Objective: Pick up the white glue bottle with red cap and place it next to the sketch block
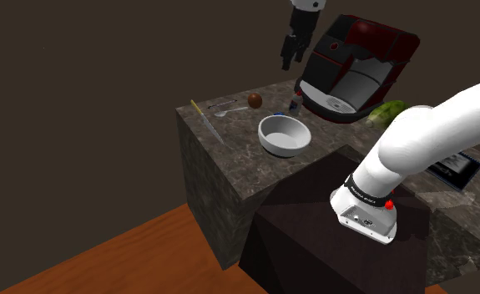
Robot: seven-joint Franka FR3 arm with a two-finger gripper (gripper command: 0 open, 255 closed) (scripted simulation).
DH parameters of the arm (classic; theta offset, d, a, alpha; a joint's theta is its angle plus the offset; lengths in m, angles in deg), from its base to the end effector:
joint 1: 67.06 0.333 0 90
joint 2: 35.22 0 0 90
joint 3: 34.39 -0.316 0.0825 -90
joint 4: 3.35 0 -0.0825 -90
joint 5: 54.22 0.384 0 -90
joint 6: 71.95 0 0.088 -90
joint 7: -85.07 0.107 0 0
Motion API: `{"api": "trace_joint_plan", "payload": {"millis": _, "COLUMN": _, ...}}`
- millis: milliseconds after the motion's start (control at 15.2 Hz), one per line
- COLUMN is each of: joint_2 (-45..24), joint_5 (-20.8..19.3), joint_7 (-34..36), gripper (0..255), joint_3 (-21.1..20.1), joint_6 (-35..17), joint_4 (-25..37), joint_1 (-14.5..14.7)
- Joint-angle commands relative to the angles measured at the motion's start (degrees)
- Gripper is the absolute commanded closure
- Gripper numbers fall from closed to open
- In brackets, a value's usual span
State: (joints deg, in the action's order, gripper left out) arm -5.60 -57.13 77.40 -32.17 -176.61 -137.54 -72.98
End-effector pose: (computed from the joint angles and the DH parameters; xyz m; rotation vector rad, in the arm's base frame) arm 0.3914 -0.0618 0.5247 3.1116 0.0150 -0.0042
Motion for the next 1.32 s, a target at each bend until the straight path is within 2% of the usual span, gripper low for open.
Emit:
{"api": "trace_joint_plan", "payload": {"millis": 0, "joint_2": -3.2, "joint_5": -1.6, "joint_7": -0.7, "gripper": 0, "joint_3": 0.7, "joint_6": -2.0, "joint_4": 0.1, "joint_1": -0.9}}
{"api": "trace_joint_plan", "payload": {"millis": 594, "joint_2": -18.9, "joint_5": -8.6, "joint_7": -2.7, "gripper": 0, "joint_3": 3.9, "joint_6": -9.2, "joint_4": 4.1, "joint_1": -4.7}}
{"api": "trace_joint_plan", "payload": {"millis": 1254, "joint_2": -37.6, "joint_5": -15.4, "joint_7": -4.0, "gripper": 0, "joint_3": 7.6, "joint_6": -14.3, "joint_4": 13.5, "joint_1": -8.6}}
